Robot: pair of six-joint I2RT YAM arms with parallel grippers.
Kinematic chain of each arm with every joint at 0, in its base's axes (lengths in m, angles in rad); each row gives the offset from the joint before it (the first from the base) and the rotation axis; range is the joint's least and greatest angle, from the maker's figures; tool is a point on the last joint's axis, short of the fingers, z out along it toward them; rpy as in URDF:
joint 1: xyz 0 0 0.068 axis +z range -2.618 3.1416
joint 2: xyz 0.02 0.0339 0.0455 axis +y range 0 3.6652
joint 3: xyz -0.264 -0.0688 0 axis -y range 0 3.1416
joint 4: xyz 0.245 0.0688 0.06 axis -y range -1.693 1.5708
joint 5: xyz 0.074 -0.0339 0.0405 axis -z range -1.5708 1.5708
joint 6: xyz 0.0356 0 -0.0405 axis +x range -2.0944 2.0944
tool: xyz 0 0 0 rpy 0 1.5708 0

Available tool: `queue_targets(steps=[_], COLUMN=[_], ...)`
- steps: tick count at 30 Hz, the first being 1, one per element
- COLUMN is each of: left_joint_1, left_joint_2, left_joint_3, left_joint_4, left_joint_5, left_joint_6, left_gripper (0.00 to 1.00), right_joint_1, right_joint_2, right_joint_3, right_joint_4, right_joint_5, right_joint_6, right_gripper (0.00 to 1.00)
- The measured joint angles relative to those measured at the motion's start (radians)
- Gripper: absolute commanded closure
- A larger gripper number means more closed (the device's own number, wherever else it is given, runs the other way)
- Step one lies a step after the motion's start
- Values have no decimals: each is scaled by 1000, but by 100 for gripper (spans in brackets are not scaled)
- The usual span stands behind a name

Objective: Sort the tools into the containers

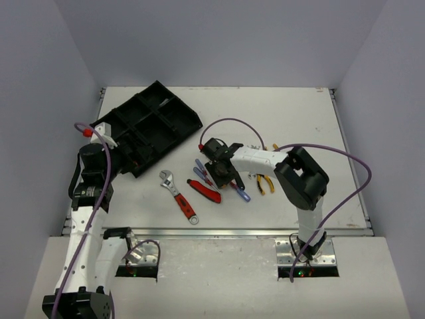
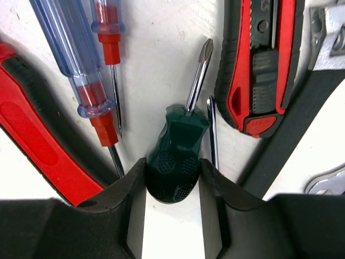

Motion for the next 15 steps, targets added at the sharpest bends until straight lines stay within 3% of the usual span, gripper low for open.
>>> queue_targets(steps=[4,6,9,15], left_joint_1=[-1,-1,-1,-68], left_joint_2=[28,45,63,72], left_joint_3=[0,-4,-48,-236], left_joint_4=[9,27,122,459], left_joint_5=[51,100,232,461], left_joint_6=[0,-4,-55,-305], left_gripper=[0,0,0,0], right_joint_1=[2,5,9,9], right_joint_2=[-12,-55,-191,-507], right_joint_3=[0,-15,-71,-239], right_joint_4=[0,13,53,285], right_joint_5=[0,-11,-54,-255], right_joint_6=[0,1,2,-6], right_gripper=[89,100,100,100])
